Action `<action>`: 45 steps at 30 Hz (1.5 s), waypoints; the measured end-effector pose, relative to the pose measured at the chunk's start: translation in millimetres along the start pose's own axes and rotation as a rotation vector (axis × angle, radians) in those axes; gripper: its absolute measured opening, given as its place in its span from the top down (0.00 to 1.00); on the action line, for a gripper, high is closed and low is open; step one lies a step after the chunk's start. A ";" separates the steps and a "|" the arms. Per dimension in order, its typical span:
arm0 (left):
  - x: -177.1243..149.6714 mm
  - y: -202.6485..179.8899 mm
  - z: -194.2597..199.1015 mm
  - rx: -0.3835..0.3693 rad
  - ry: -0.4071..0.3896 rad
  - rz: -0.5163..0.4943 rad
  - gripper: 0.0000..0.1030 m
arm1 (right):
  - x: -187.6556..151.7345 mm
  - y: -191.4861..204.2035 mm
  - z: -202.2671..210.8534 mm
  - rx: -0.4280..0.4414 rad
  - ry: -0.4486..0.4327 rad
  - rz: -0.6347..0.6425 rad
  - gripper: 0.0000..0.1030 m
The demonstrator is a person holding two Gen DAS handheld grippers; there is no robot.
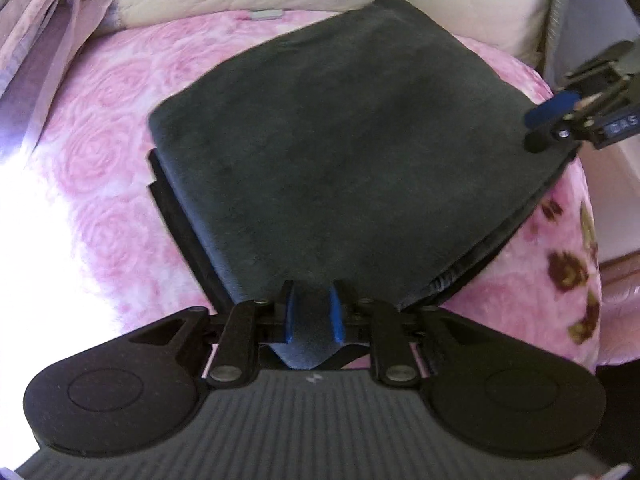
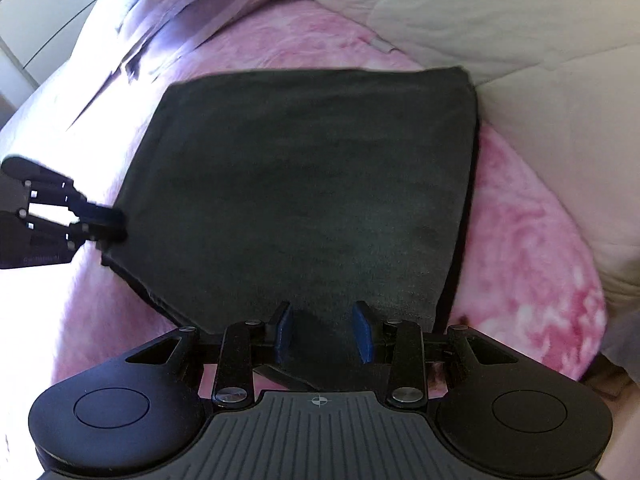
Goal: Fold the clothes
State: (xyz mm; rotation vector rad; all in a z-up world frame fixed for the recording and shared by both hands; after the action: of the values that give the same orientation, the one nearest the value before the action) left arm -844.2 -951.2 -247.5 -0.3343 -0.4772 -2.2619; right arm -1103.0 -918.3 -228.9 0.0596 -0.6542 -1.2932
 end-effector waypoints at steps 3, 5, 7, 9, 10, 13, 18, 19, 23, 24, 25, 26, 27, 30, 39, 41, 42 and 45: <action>-6.8 3.8 10.0 0.008 0.014 0.026 0.83 | -1.3 11.0 20.7 -0.013 -0.043 -0.008 0.64; -16.4 -2.2 5.9 0.005 0.031 0.020 0.83 | -13.9 12.0 16.6 -0.017 -0.013 -0.025 0.64; -16.2 -9.4 -0.9 0.006 0.040 -0.005 0.85 | -27.1 7.8 8.1 -0.017 0.011 -0.040 0.64; -14.3 -12.7 -3.4 0.011 0.052 -0.011 0.86 | -33.1 6.6 2.8 -0.021 0.016 -0.022 0.64; -12.7 -12.1 -1.9 0.015 0.059 -0.002 0.86 | -32.0 7.9 3.4 -0.025 0.022 -0.016 0.64; -13.1 -11.6 9.5 0.042 0.073 0.042 0.82 | -26.3 13.2 16.8 -0.033 0.010 -0.028 0.63; -34.2 -26.1 38.0 0.088 0.068 0.193 0.50 | -41.6 28.4 35.9 -0.091 -0.037 0.002 0.27; -38.4 -30.5 42.7 0.091 0.065 0.225 0.41 | -47.9 31.9 37.5 -0.091 -0.038 -0.003 0.26; -54.1 -48.1 62.8 0.096 0.038 0.327 0.19 | -73.5 47.8 44.2 -0.103 -0.048 -0.050 0.25; -58.9 -50.8 69.3 0.091 0.029 0.349 0.16 | -80.5 52.9 46.7 -0.108 -0.059 -0.065 0.25; -63.9 -53.5 75.9 0.086 0.021 0.371 0.13 | -87.8 58.5 50.9 -0.117 -0.076 -0.080 0.25; -68.9 -56.2 82.5 0.081 0.012 0.393 0.13 | -95.1 64.1 55.3 -0.127 -0.094 -0.096 0.24; -74.6 -56.6 89.3 0.069 0.010 0.434 0.12 | -102.9 70.6 60.0 -0.137 -0.112 -0.113 0.24; -94.7 -57.6 111.0 0.036 0.000 0.541 0.11 | -127.0 93.4 74.4 -0.169 -0.166 -0.161 0.23; -146.4 -62.7 193.1 0.045 -0.081 0.586 0.07 | -168.7 178.6 123.1 -0.238 -0.277 -0.182 0.21; -150.1 -66.7 206.3 0.047 -0.093 0.586 0.07 | -173.1 191.5 135.2 -0.249 -0.293 -0.182 0.21; -150.9 -68.8 212.0 0.047 -0.100 0.586 0.07 | -174.9 197.0 140.2 -0.252 -0.297 -0.180 0.20; -151.5 -75.5 225.2 0.057 -0.111 0.584 0.07 | -178.4 206.5 149.5 -0.268 -0.297 -0.165 0.20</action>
State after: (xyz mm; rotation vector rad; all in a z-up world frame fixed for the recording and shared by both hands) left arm -781.4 -707.3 -121.3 -0.4995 -0.4323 -1.6668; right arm -1017.0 -648.9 -99.1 -0.3089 -0.7324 -1.5558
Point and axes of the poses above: each gripper's, at about its wrist camera, not at the fingertips, and z roughly against the way its jaws point, y to its left, x to its top, the point moved 3 cm from there along -z, roughly the way its jaws point, and after that the axes turned 11 degrees about x, right-handed, at the moved point
